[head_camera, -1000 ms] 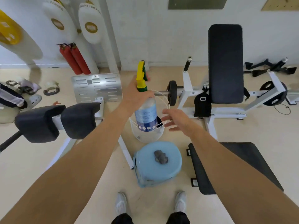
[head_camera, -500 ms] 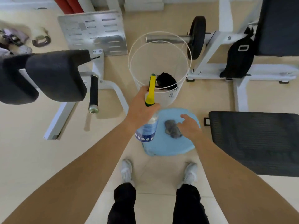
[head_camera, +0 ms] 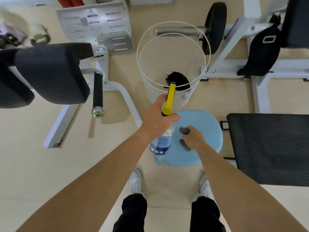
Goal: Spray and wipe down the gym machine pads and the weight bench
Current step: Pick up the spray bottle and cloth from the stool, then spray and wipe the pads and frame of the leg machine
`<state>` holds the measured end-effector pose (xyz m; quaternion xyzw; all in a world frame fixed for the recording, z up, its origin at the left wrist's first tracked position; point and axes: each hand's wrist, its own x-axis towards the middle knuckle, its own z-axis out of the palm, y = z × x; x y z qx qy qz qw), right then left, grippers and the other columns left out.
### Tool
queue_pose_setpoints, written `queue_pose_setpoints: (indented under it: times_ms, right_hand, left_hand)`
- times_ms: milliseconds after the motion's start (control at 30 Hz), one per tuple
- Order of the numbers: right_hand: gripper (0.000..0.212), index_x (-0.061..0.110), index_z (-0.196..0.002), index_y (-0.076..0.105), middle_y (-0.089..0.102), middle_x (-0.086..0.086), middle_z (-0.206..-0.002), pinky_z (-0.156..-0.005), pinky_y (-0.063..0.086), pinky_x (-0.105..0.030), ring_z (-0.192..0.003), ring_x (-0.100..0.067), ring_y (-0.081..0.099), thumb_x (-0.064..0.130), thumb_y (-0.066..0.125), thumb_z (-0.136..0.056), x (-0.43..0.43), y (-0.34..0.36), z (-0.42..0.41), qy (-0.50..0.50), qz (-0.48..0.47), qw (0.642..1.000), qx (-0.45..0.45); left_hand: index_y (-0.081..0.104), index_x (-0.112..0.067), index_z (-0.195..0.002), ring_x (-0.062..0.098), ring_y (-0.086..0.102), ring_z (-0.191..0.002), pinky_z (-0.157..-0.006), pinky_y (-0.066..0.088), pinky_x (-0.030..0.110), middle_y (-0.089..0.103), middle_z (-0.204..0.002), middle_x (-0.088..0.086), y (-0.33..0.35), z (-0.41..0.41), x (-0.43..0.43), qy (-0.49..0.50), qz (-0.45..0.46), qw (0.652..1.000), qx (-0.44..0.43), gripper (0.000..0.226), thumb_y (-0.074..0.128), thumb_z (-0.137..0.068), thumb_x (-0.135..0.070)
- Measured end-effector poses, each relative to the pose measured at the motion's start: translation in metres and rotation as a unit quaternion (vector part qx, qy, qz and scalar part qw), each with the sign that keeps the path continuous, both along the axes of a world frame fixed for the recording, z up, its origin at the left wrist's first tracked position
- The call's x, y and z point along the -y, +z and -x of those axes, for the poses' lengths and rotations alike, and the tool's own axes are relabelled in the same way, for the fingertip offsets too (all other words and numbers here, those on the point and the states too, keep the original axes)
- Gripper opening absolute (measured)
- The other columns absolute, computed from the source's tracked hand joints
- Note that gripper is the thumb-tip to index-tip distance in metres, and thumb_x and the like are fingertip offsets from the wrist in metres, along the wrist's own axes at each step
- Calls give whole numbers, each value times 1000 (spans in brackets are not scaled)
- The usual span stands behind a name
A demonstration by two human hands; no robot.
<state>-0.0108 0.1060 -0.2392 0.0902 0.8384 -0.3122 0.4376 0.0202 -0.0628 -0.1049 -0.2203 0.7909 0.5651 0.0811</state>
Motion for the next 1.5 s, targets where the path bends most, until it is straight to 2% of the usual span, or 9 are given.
queue_pose_setpoints:
  times_ms: [67, 200, 333, 500, 667, 800, 1000, 1233, 1500]
  right_hand:
    - [13, 14, -83, 46, 43, -5, -52, -45, 33, -26, -43, -21, 42, 2, 46, -90, 11, 36, 1, -133, 102, 985, 42]
    - [21, 12, -96, 28, 33, -7, -60, -41, 27, -27, -46, -16, 32, -1, 45, -94, 55, 144, 2, -233, 207, 950, 27]
    - [24, 4, -74, 38, 35, -14, -64, -48, 31, -37, -51, -18, 33, -14, 45, -88, 117, 232, -4, -168, 308, 936, -25]
    - [13, -8, -100, 65, 61, -16, -68, -48, 47, -30, -48, -20, 57, -10, 57, -90, 200, 292, -27, -162, 307, 936, -56]
    - [14, 0, -105, 68, 64, -13, -78, -57, 52, -31, -67, -24, 62, 0, 57, -96, 280, 324, -49, -120, 354, 926, -39]
    - [30, 16, -119, 56, 63, -9, -116, -80, 62, -44, -100, -24, 67, 26, 69, -94, 341, 335, -72, -73, 294, 948, -100]
    - [19, 22, -110, 51, 57, -3, -115, -82, 61, -45, -107, -24, 63, 25, 64, -97, 437, 325, -100, -101, 282, 938, -174]
    - [14, 18, -109, 53, 60, 0, -105, -73, 51, -18, -86, -6, 58, 25, 60, -99, 550, 257, -133, -79, 221, 920, -315]
    - [20, 22, -113, 48, 47, 3, -117, -80, 51, -17, -90, -8, 54, 29, 59, -98, 643, 162, -146, -43, 200, 823, -530]
  left_hand:
    - [57, -26, -125, 16, 50, -68, -78, 49, 39, 48, -65, -12, 28, -3, 11, -18, -18, 1000, -7, 58, 72, -69, -29]
    - [60, -28, -120, 13, 50, -67, -77, 46, 33, 50, -61, -18, 92, -14, 52, -53, -45, 998, -7, 50, 74, -72, -27]
    - [64, -24, -119, 4, 56, -69, -78, 50, 20, 62, -76, -7, 153, -41, 105, -82, -56, 995, -15, 43, 78, -81, -12]
    - [66, -26, -117, -15, 60, -69, -69, 46, 7, 68, -82, -16, 202, -85, 181, -55, -30, 998, -1, 41, 79, -83, -7]
    - [63, -19, -117, 4, 60, -80, -68, 46, 14, 65, -94, -2, 229, -134, 255, 52, 0, 998, 19, 38, 75, -84, -4]
    - [61, -27, -125, 20, 64, -99, -88, 54, 37, 67, -112, 0, 225, -169, 315, 105, 42, 993, 31, 48, 74, -82, -10]
    - [58, -23, -122, 23, 65, -94, -90, 56, 37, 66, -108, 4, 198, -205, 409, 123, 89, 988, 37, 34, 70, -91, -17]
    - [57, -28, -122, 19, 62, -90, -78, 53, 32, 63, -107, 0, 134, -242, 534, 103, 87, 991, 5, 43, 67, -86, -7]
    - [58, -19, -119, 21, 61, -82, -71, 51, 33, 61, -90, 8, 44, -258, 607, 111, 108, 987, -52, 35, 66, -87, -6]
